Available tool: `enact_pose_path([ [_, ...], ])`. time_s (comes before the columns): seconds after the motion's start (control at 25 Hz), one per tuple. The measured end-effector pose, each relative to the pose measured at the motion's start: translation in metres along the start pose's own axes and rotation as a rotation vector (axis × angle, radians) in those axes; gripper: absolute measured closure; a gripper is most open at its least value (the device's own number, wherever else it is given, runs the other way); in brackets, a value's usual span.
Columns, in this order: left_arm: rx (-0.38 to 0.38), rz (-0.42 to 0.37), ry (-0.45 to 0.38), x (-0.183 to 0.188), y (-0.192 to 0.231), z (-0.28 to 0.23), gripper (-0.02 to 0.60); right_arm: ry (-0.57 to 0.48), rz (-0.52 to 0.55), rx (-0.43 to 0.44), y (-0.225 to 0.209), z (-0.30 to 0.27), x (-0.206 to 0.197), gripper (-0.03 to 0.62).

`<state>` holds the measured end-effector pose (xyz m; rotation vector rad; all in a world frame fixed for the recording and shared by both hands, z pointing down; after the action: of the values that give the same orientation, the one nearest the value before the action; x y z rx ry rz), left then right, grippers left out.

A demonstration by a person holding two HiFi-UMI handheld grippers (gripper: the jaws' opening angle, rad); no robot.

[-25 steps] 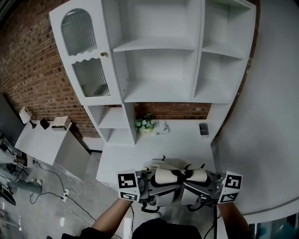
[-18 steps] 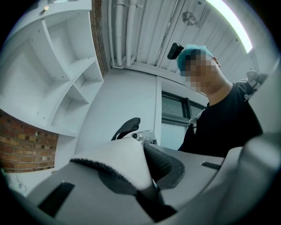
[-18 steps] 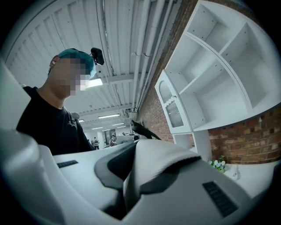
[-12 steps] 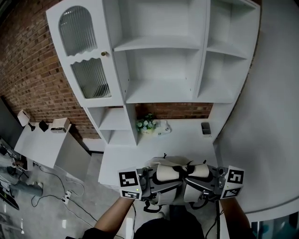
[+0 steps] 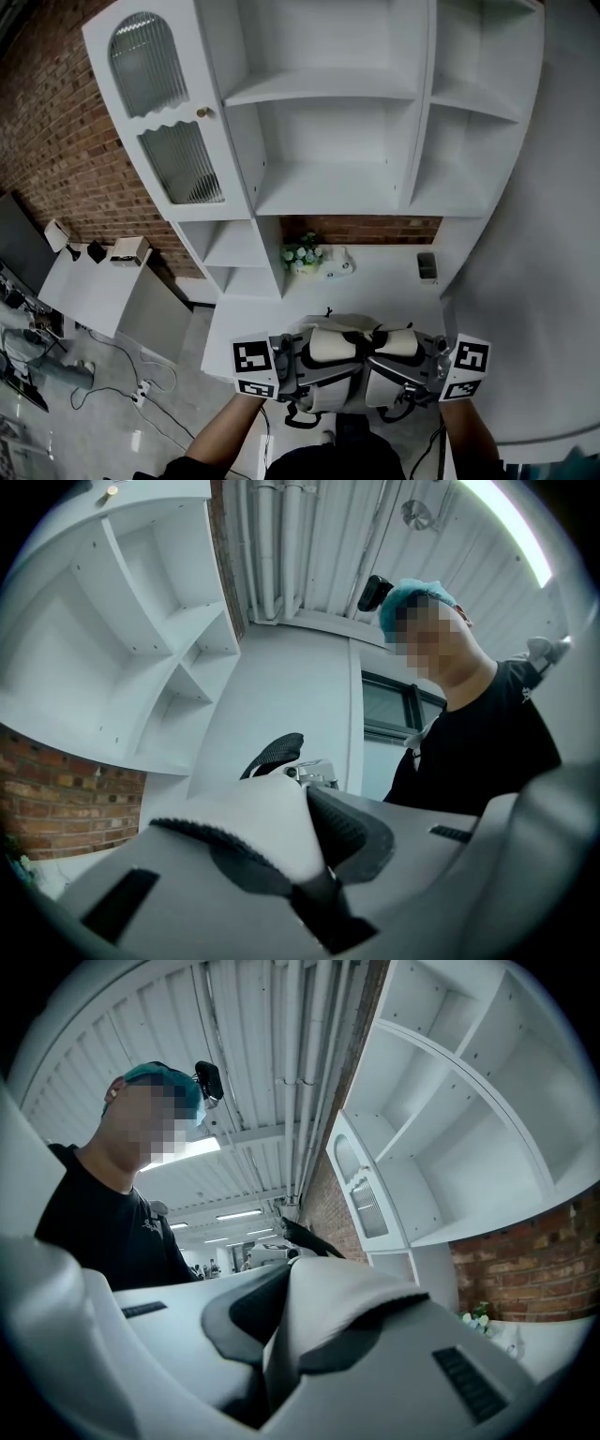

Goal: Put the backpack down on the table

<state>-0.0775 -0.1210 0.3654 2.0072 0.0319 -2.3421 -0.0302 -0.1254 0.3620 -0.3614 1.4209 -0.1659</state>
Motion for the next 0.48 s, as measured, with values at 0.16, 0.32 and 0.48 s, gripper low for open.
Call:
enact_pose_path([
  [0.16, 0.021, 0.004, -0.002, 0.004, 0.033, 0.0, 0.518, -0.01, 0.012, 0.001, -0.029, -0.005, 0.013, 0.551],
  [0.32, 0.036, 0.008, -0.002, 0.003, 0.065, -0.003, 0.518, 0.003, 0.02, 0.003, -0.058, -0.005, 0.022, 0.551],
  [0.48, 0.045, 0.011, 0.011, 0.003, 0.099, -0.007, 0.518, 0.019, 0.035, 0.003, -0.089, -0.005, 0.034, 0.551],
])
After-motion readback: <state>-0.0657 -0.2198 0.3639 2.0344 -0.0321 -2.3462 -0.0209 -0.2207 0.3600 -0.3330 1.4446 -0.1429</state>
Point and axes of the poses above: the fingertips, and each gripper's own axes: z backward along the fingers, y to its left, x out of its top, the point moved 2 cm from there along z, backward along the fingers, and after that the axes turned 8 degrees about -z, right-handed, at the moved point
